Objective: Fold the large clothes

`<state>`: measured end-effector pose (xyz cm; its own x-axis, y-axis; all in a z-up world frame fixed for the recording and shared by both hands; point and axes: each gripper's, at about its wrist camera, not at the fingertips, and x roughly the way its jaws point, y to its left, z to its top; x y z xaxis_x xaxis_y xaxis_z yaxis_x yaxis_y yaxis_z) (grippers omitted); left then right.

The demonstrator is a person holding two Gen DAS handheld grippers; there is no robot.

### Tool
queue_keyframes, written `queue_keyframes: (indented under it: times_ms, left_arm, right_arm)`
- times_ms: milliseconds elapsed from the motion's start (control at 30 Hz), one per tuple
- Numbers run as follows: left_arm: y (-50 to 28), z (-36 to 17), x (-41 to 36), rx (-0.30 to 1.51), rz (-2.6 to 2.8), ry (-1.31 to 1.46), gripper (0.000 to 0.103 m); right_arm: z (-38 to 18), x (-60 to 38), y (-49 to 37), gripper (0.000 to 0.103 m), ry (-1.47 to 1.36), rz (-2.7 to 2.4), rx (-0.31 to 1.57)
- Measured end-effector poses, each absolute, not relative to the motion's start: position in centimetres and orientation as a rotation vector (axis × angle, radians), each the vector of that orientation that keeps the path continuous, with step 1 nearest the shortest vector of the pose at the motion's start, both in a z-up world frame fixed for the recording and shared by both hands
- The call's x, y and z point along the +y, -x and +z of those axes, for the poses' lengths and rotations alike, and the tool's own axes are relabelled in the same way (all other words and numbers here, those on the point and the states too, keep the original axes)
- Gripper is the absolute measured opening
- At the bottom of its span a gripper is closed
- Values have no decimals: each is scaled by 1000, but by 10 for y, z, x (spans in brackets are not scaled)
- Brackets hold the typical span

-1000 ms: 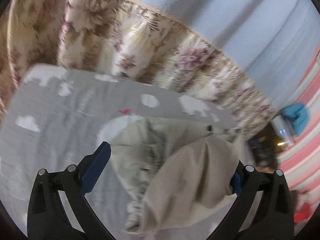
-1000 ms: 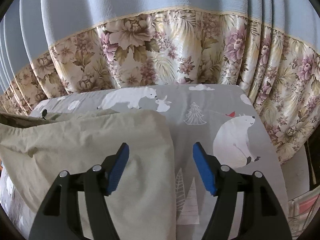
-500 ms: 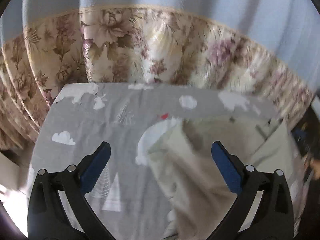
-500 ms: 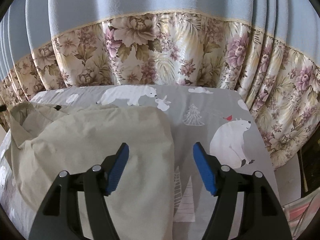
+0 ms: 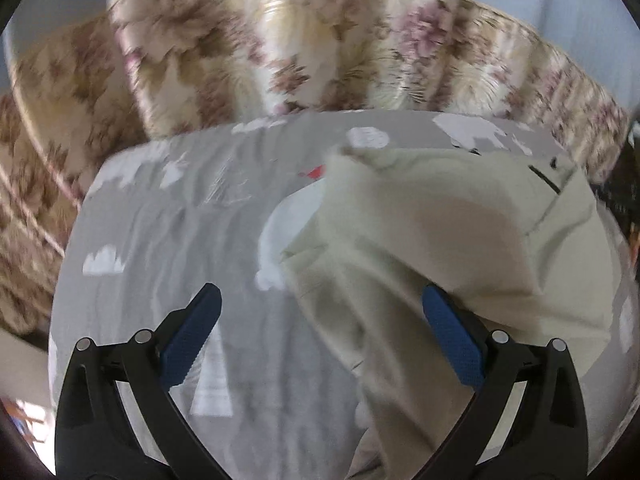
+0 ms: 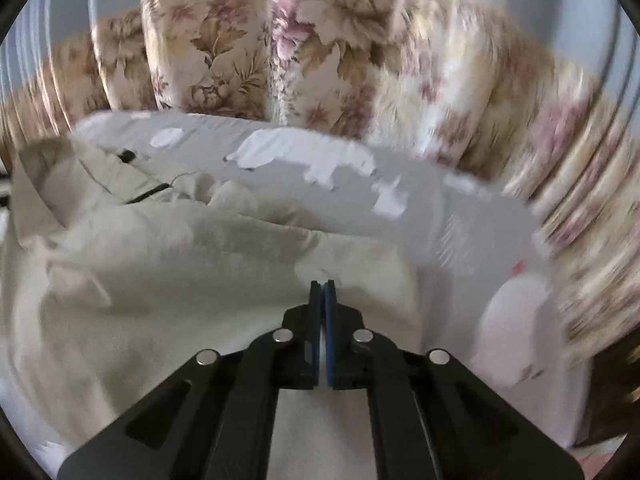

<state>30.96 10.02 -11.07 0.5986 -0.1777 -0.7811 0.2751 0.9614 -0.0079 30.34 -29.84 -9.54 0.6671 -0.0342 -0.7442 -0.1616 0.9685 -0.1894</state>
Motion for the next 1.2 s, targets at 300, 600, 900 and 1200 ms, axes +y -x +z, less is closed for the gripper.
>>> queue_keyframes:
  times_ms: [300,600,900,1200]
  left_arm:
    - [-342,-114,46,865,-306,-200,100]
    - [-377,-111,36,939,-357,-29,0]
    - [-280,-21,95,459,-298,109,0]
    - [-356,-83,136,802,-91,77,28]
  right_arm:
    - [-64,-385,-288,8,15,-107,724]
    - [-105,-360,-320,80,-175,124,903]
    - [-4,-291,-213,1,202,52,383]
    - [-69,-390,-295,58,-123,-113,733]
